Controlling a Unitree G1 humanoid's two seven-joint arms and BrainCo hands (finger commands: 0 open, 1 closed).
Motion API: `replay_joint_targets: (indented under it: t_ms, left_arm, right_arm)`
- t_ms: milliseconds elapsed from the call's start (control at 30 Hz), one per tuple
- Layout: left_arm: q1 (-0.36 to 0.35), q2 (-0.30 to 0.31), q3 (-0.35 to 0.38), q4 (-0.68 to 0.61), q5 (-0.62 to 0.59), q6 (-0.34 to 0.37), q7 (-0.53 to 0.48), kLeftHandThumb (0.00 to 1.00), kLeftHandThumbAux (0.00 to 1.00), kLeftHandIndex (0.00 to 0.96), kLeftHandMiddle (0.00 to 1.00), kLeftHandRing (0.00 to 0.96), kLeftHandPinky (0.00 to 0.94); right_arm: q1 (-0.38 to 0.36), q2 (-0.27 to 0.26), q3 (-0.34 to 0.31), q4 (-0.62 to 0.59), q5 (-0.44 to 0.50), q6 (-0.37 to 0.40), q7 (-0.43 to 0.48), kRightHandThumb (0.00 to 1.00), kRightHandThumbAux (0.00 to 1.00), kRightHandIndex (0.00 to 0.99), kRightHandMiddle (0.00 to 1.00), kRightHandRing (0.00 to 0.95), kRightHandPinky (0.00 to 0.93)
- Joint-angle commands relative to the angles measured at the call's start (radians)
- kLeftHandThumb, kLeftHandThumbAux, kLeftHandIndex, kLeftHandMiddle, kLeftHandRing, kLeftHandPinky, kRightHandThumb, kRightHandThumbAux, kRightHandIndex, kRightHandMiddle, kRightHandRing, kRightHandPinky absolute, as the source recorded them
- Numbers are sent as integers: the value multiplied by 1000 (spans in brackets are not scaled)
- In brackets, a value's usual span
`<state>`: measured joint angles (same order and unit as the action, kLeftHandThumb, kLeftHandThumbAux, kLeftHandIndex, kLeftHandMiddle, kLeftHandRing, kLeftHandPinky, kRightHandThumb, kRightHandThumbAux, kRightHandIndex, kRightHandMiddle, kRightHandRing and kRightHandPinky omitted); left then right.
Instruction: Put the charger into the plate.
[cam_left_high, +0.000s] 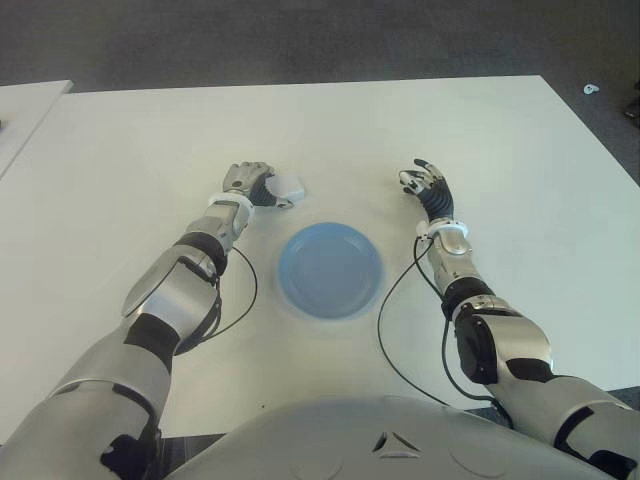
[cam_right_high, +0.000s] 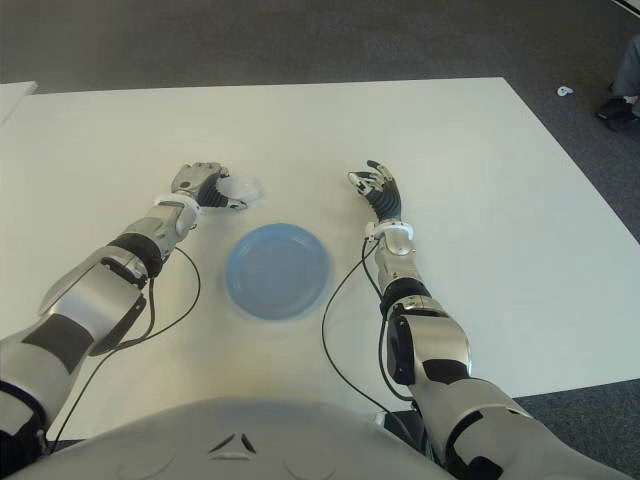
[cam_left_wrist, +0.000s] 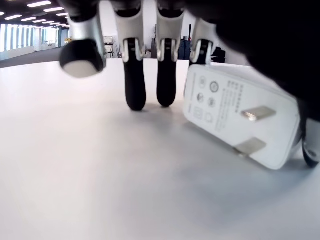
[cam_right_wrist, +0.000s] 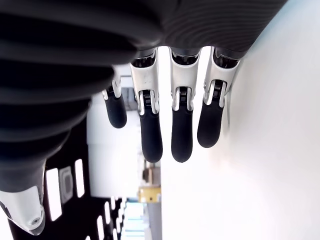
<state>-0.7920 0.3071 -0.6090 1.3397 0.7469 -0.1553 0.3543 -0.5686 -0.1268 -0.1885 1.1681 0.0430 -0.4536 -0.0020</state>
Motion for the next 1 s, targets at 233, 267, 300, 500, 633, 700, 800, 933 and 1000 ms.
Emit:
replay_joint_targets:
  t_ms: [233, 267, 300, 500, 633, 700, 800, 933, 1000]
  left_arm:
    - [24, 52, 11, -16, -7, -49, -26, 752, 695, 444, 864, 861, 849]
    - [22, 58, 18, -25, -14, -57, -25, 752, 695, 444, 863, 860, 848]
    - [20, 62, 23, -32, -18, -62, -25, 751, 696, 444, 860, 857, 842]
    - [13, 75, 47, -45, -38, -78, -16, 750, 697, 443, 852, 848, 834]
    - [12, 95, 63, -63, -44, -110, 1, 749, 697, 443, 849, 844, 831]
    - [15, 103, 68, -70, -46, -126, 13, 749, 697, 443, 848, 843, 830]
    - [28, 131, 87, -108, -61, -180, 32, 748, 697, 443, 847, 842, 830]
    - [65, 177, 128, -204, -92, -268, 42, 748, 698, 443, 849, 845, 836]
    - [83, 186, 145, -240, -104, -296, 42, 748, 698, 443, 850, 846, 839]
  right_arm:
    - [66, 4, -43, 61, 35, 97, -1, 0, 589, 154, 366, 328, 274]
    - [65, 3, -45, 62, 37, 98, 0, 0, 588, 154, 366, 328, 274]
    - [64, 3, -47, 64, 38, 98, 0, 0, 587, 154, 366, 328, 279]
    - [63, 4, -54, 67, 44, 98, 12, 0, 582, 155, 365, 331, 290]
    - [63, 7, -56, 68, 43, 97, 14, 0, 579, 158, 367, 332, 286]
    - [63, 7, -56, 69, 42, 97, 14, 0, 578, 158, 367, 333, 281]
    - [62, 7, -56, 70, 41, 99, 17, 0, 576, 157, 368, 333, 277]
    - [60, 7, -55, 71, 38, 103, 20, 0, 568, 154, 370, 333, 273]
    - [59, 7, -53, 72, 36, 105, 20, 0, 565, 154, 370, 331, 271]
